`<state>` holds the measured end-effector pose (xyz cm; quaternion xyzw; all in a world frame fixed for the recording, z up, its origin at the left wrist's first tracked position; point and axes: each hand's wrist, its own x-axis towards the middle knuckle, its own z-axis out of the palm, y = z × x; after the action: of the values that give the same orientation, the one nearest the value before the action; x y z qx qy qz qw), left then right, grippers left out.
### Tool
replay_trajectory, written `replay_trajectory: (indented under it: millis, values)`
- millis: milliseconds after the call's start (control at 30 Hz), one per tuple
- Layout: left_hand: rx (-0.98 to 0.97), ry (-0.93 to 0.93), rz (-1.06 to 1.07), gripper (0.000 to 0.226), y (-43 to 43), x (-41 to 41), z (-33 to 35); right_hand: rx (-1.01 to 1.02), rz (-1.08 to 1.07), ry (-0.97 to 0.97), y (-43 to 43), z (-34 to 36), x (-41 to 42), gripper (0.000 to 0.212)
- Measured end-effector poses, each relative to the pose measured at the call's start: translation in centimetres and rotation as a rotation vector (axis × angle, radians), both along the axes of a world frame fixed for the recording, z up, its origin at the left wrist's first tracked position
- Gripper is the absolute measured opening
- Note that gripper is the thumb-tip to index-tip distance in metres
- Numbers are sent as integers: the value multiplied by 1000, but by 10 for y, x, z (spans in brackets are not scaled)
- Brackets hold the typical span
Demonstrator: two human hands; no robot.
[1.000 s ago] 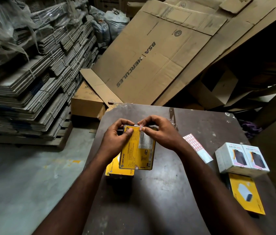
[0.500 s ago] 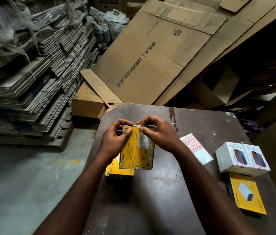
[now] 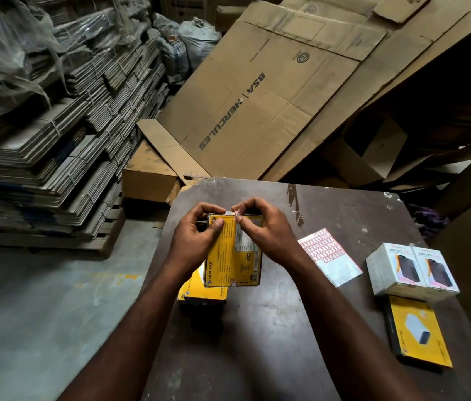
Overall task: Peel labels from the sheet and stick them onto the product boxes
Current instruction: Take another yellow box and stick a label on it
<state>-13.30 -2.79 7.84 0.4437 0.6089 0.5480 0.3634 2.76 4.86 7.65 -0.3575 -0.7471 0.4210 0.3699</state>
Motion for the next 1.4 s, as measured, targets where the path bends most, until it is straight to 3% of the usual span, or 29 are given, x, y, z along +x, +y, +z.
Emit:
replay_trajectory:
  millis: [933, 1100, 1267, 1400]
  values:
    - [73, 109, 46, 10, 2, 1, -6, -87, -224, 61, -12, -8, -15, 9]
    - [80, 139, 30, 10, 3, -1, -2, -234, -289, 185, -17, -10, -17, 20]
    - [120, 169, -3, 13, 2, -7, 2, -600, -247, 446, -18, -2, -13, 48]
    - [134, 171, -6, 15, 3, -4, 2, -749, -273, 492, -23, 1, -19, 44]
